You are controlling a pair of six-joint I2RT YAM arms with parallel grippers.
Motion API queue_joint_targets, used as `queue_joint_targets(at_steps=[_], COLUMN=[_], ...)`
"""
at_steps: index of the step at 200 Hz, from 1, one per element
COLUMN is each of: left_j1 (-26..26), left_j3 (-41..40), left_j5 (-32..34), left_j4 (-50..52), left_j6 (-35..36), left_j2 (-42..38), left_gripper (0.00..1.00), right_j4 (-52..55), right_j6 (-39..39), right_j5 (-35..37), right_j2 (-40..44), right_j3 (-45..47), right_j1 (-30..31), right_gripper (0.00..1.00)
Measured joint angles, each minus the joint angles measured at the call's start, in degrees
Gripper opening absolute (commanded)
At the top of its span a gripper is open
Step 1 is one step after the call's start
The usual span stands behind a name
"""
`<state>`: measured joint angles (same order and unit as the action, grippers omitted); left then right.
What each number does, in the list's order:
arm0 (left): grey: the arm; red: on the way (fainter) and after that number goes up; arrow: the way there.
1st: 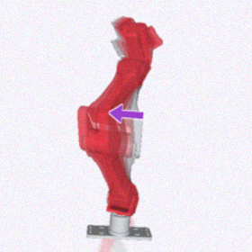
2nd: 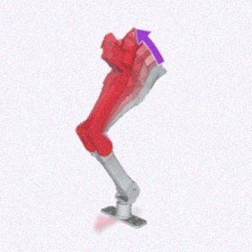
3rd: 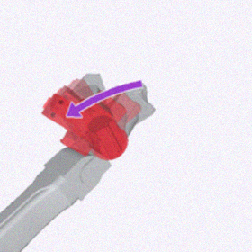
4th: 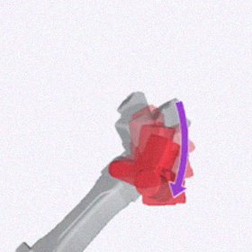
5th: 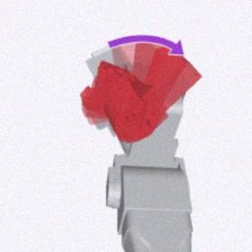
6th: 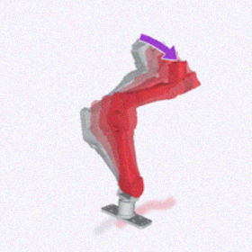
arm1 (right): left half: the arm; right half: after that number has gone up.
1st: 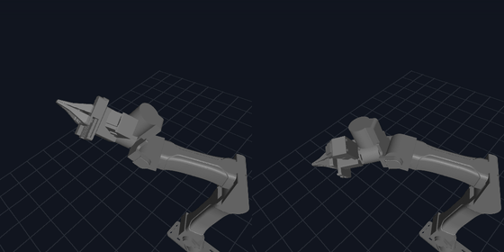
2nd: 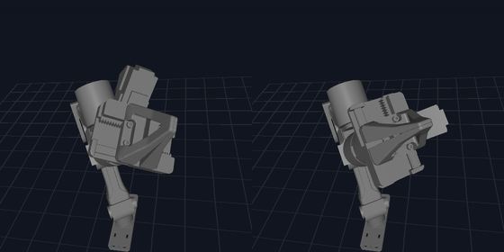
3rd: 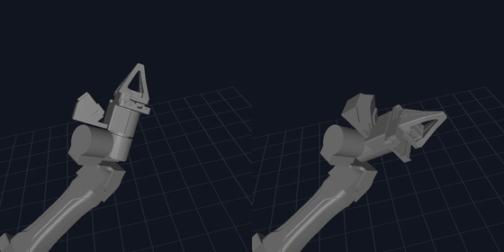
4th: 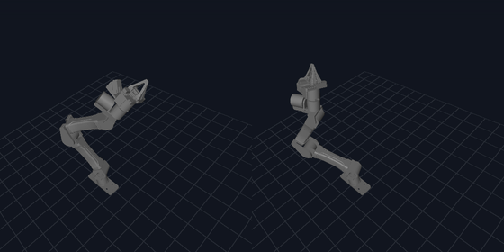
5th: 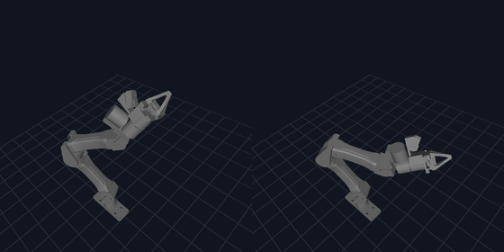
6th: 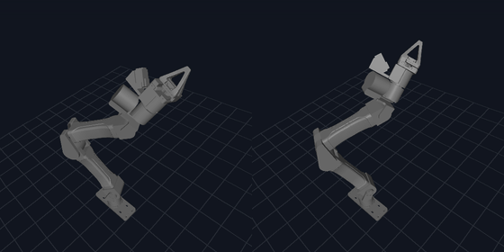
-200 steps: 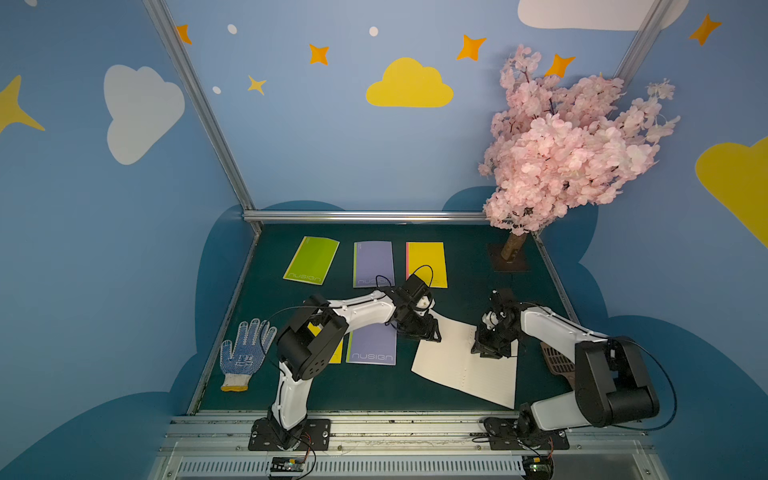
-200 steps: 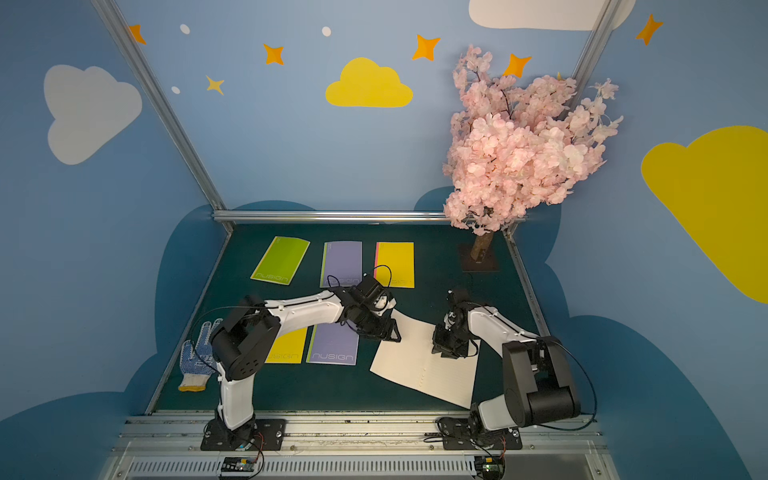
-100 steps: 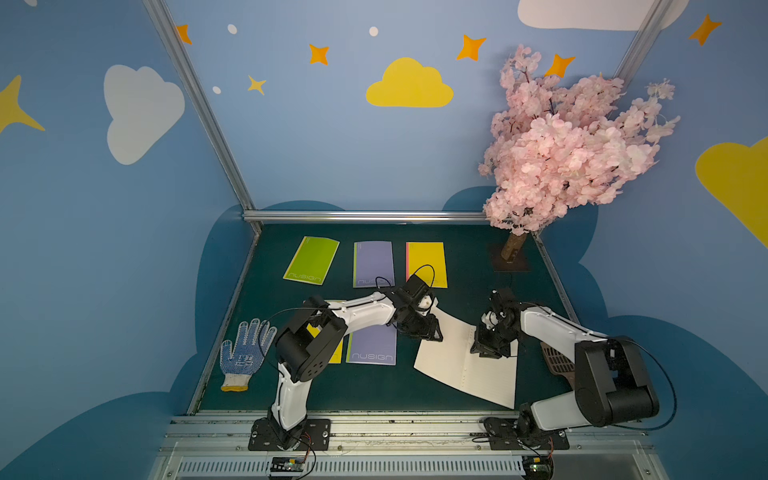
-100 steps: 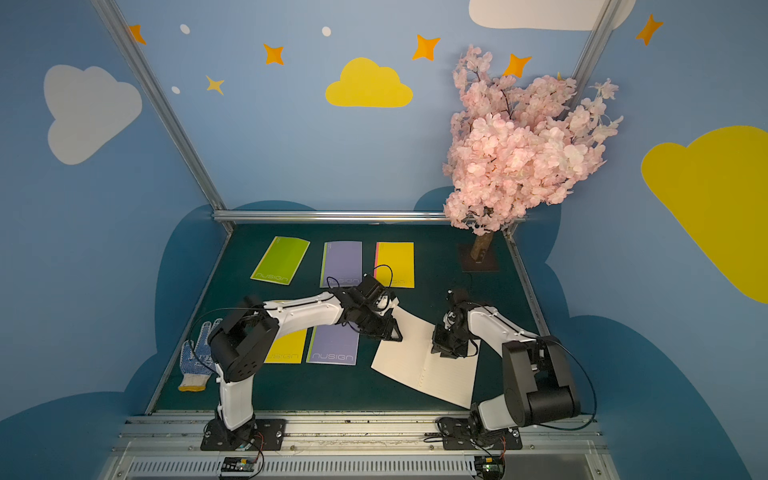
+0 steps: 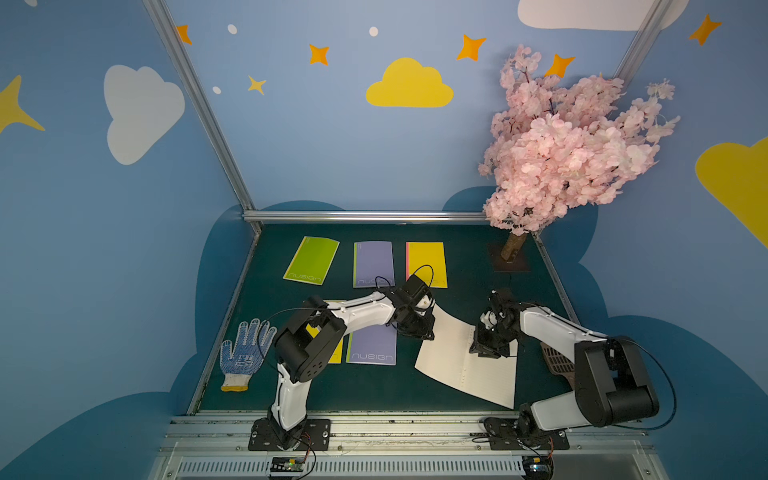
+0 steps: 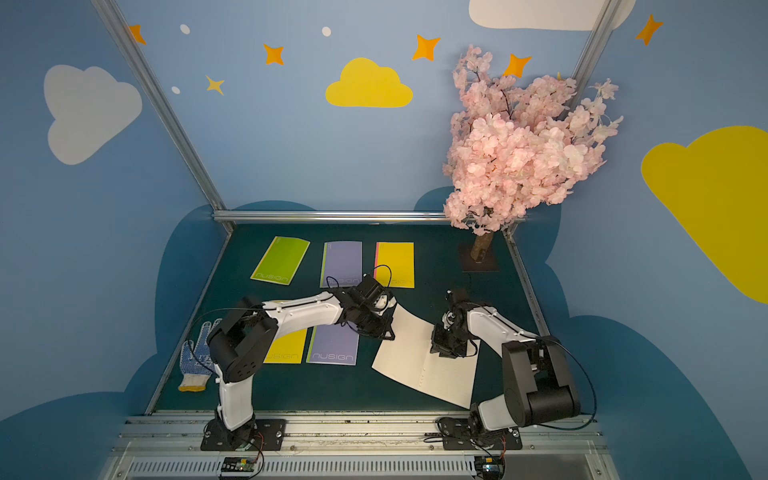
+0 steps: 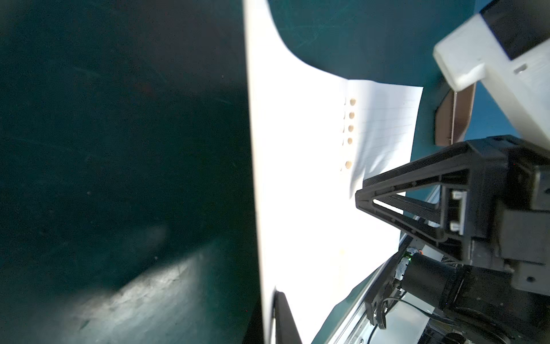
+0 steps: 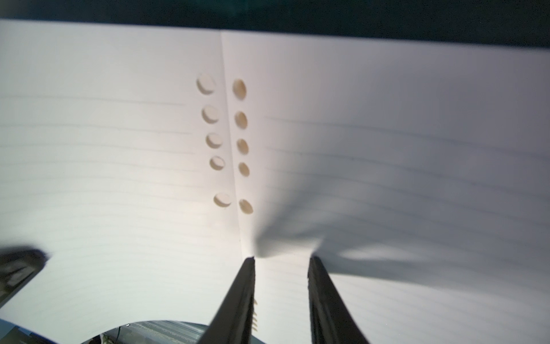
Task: Close the notebook
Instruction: Close the notebook at the center of the board.
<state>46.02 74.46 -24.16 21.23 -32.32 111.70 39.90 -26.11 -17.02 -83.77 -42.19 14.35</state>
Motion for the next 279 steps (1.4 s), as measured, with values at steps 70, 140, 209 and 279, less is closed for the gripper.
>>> queue_joint_targets(at_steps=[70, 140, 209, 279], left_j1=[-1.3, -5.6, -10.8, -15.6], left_j3=[-0.4, -5.4, -10.2, -14.0], left_j5=[0.7, 3.4, 6.1, 7.9], left_j4=[1.5, 4.5, 7.1, 7.9], left_j6=[0.2, 1.5, 2.6, 2.5], left_j2=[-1.0, -7.1, -12.1, -16.4], left_gripper=[0.03, 0.03, 0.03, 0.03], right_j4=[-0.2, 0.2, 0.5, 0.4], right_j6=[0.1, 0.9, 1.5, 1.5], right_j5=[-0.1, 0.0, 0.0, -0.7], right_j2=[-0.1, -1.4, -3.5, -6.2], right_j3=[-0.1, -4.4, -6.8, -8.9], right_j1=[0.4, 0.5, 0.7, 1.2], right_gripper=[0.31, 0.31, 0.31, 0.31])
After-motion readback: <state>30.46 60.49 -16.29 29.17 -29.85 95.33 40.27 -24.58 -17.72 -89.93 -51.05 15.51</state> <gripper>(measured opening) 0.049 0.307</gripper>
